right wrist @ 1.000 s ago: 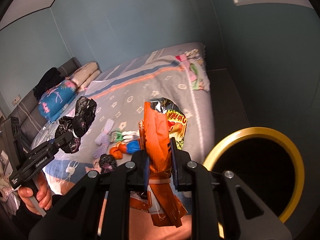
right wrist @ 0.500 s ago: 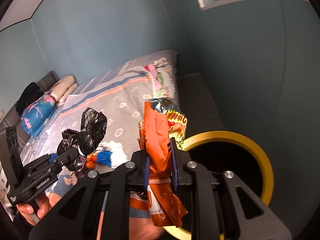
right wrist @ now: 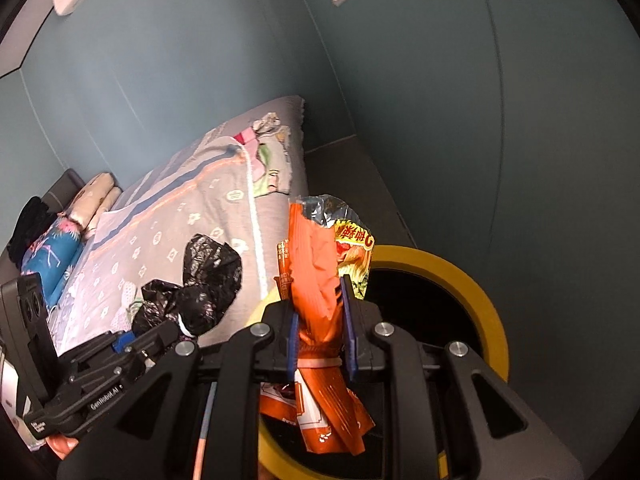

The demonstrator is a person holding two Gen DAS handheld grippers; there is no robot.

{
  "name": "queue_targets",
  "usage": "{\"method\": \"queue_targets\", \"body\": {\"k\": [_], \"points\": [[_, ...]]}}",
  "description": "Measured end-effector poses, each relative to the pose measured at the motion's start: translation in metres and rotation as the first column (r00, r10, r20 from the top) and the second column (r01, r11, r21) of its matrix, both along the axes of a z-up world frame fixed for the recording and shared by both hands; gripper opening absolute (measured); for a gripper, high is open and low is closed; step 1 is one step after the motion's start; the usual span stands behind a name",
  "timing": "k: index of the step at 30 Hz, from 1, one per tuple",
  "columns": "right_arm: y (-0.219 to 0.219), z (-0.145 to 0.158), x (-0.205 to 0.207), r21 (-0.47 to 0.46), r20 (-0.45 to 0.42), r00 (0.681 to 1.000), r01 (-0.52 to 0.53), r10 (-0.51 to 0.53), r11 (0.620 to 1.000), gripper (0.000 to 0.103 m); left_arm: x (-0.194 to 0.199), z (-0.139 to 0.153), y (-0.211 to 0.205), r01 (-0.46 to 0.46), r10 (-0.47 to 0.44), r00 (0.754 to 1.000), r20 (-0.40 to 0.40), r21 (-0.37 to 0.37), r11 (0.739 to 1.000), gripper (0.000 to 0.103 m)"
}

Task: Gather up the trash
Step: 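Carry the black bag and orange wrapper over the yellow-rimmed bin with both tools, then open both tools to drop the bag and wrapper into the bin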

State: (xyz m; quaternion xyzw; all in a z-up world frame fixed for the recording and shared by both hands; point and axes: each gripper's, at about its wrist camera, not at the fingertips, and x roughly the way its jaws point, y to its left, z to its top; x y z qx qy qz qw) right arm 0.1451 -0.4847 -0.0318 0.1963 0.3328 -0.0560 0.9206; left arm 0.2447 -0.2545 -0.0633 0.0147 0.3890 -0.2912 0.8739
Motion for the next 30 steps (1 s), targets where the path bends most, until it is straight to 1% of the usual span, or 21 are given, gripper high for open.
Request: {"method": "queue_targets", "body": {"k": [5,9,11,13,14,15,16,17,18,20,22,24,28,30], "points": [[-0.013,-0.012,-0.003,0.001,-0.013,1.000,0.027,-0.027,1.000,0.018,0.000,-0.017,-0.023,0.050,-0.050,0.998,-0.031,0.003,0.999,0.025],[-0.020,-0.018,-0.006,-0.011,-0.021,0.998,0.062,-0.063,0.998,0.019,0.005,-0.028,-0.033,0.063,-0.063,0.996,-0.067,-0.005,0.998,0.026],[-0.024,-0.020,-0.007,0.003,-0.025,0.997,0.075,-0.075,0.997,0.019,0.006,-0.031,-0.034,0.062,-0.063,0.996,-0.067,-0.012,0.998,0.028],[-0.025,-0.021,-0.009,0.000,-0.029,0.996,0.081,-0.081,0.997,0.020,0.005,-0.032,-0.037,0.069,-0.069,0.996,-0.057,-0.010,0.998,0.032],[-0.025,-0.022,-0.009,-0.003,-0.030,0.996,0.084,-0.084,0.996,0.021,0.005,-0.031,-0.037,0.068,-0.069,0.996,-0.052,-0.010,0.998,0.037],[-0.026,-0.022,-0.010,-0.002,-0.033,0.996,0.089,-0.089,0.996,0.026,0.005,-0.032,-0.037,0.069,-0.070,0.996,-0.053,-0.014,0.998,0.042],[-0.027,-0.023,-0.010,0.006,-0.036,0.995,0.094,-0.094,0.996,0.030,0.006,-0.032,-0.036,0.071,-0.073,0.996,-0.061,-0.023,0.997,0.045],[-0.021,-0.021,-0.001,0.014,-0.037,0.995,0.097,-0.096,0.995,0.041,0.007,-0.033,-0.035,0.072,-0.074,0.995,-0.070,-0.031,0.997,0.052],[-0.023,-0.023,0.002,0.028,-0.035,0.994,0.100,-0.099,0.995,0.047,0.007,-0.034,-0.034,0.072,-0.075,0.994,-0.077,-0.039,0.997,0.059],[-0.025,-0.023,-0.001,0.036,-0.037,0.993,0.115,-0.114,0.993,0.047,0.006,-0.034,-0.030,0.071,-0.075,0.994,-0.080,-0.053,0.996,0.060],[-0.027,-0.023,-0.003,0.036,-0.040,0.990,0.138,-0.137,0.990,0.047,0.004,-0.033,-0.026,0.064,-0.067,0.995,-0.070,-0.051,0.997,0.061],[-0.028,-0.022,-0.004,0.039,-0.037,0.990,0.141,-0.139,0.989,0.047,0.003,-0.031,-0.020,0.052,-0.055,0.996,-0.064,-0.060,0.997,0.066],[-0.026,-0.019,-0.006,0.034,-0.035,0.989,0.148,-0.147,0.988,0.047,0.005,-0.024,-0.005,0.012,-0.016,0.999,-0.048,-0.066,0.998,0.067],[-0.025,-0.018,-0.011,0.032,-0.035,0.989,0.145,-0.144,0.989,0.047,0.005,-0.019,0.004,-0.007,0.004,0.999,-0.036,-0.069,0.998,0.073]]}}
